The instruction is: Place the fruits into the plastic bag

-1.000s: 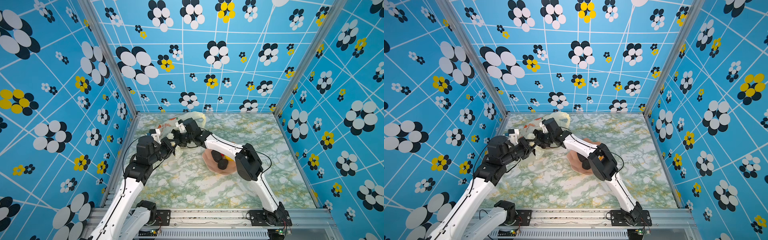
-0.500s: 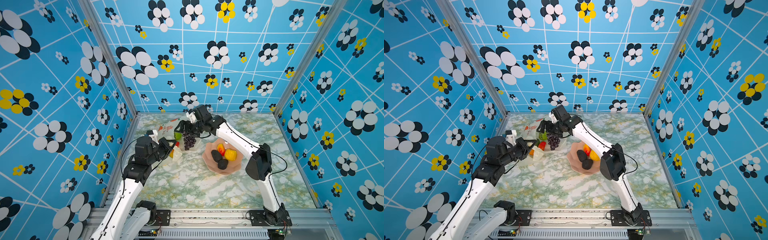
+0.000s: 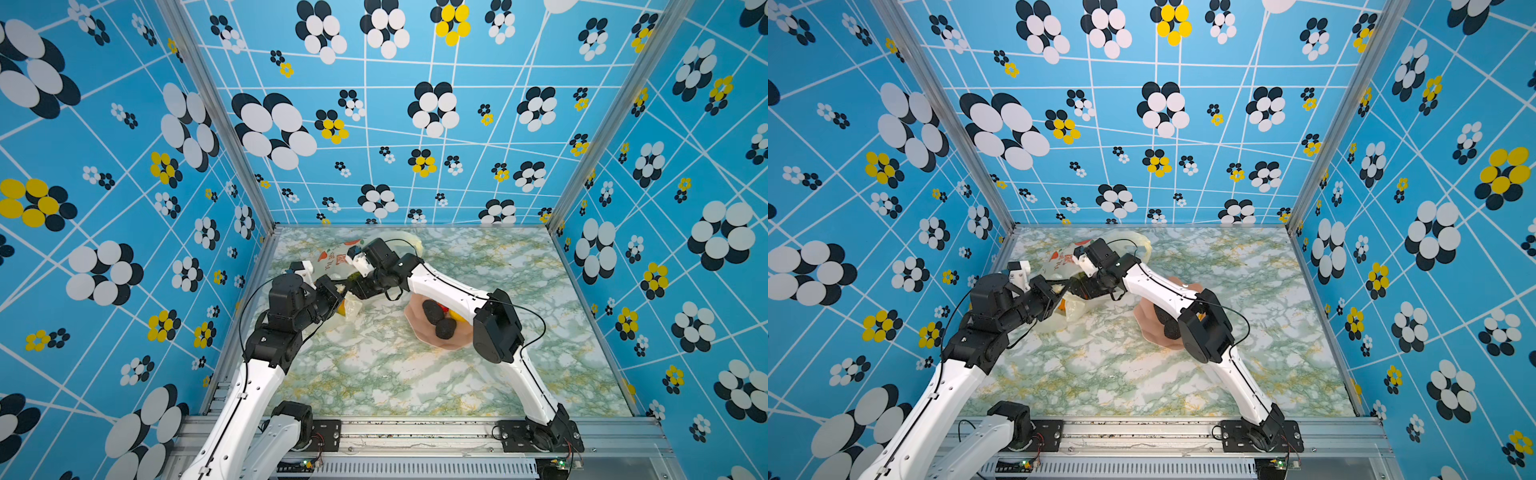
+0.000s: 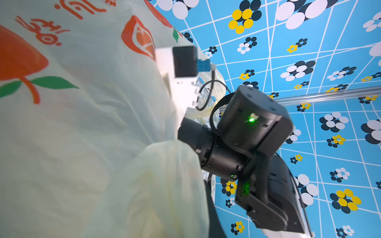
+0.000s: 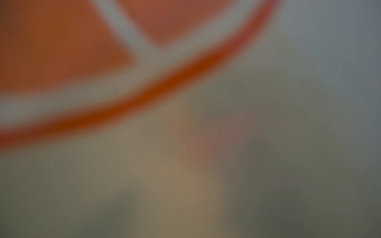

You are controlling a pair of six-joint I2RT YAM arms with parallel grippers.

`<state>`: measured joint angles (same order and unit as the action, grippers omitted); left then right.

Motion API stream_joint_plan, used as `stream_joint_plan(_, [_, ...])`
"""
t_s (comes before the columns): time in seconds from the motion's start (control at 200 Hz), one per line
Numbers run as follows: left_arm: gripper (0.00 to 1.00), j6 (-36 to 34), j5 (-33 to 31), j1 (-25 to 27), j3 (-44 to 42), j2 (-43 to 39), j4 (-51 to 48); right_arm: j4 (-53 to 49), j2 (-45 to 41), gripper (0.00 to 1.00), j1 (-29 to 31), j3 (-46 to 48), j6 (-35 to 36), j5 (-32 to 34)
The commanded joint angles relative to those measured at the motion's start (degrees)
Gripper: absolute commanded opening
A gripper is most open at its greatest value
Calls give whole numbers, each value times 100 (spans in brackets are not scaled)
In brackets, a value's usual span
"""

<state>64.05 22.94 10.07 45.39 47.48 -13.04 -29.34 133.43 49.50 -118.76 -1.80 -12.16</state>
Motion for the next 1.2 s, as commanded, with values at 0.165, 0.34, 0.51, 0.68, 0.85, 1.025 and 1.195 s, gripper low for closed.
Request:
stream_joint_plan(0.165, [0, -86, 21, -69, 119, -30, -188, 467, -338, 100, 476, -8, 4332, 1958])
stream_joint_plan(0.34, [0, -97, 129, -74, 102, 79, -196, 794, -328, 100, 1026, -25, 5797, 2884])
stream_joint_plan(0.51, [0, -122, 243, -82, 181, 243, -129, 157, 139, 99, 852, -1194, 5161, 2977])
stream_joint_plan(0.68, [0, -180, 238, -95, 278, 249, -179, -159, 260, 99, 716, -1539, 4755, 3183])
stream_joint_plan(0.85, [0, -75, 228, -138, 117, 165, -88, 918, -458, 99, 600, -474, 3843, 2392])
stream_joint_plan(1.025, [0, -73, 201, -171, 77, 86, -78, 1918, -1180, 99, 63, 632, 2532, 770])
stream_joint_plan(1.195, [0, -40, 271, -303, 52, 59, 12, 2734, -1308, 99, -330, 1151, 1126, -546])
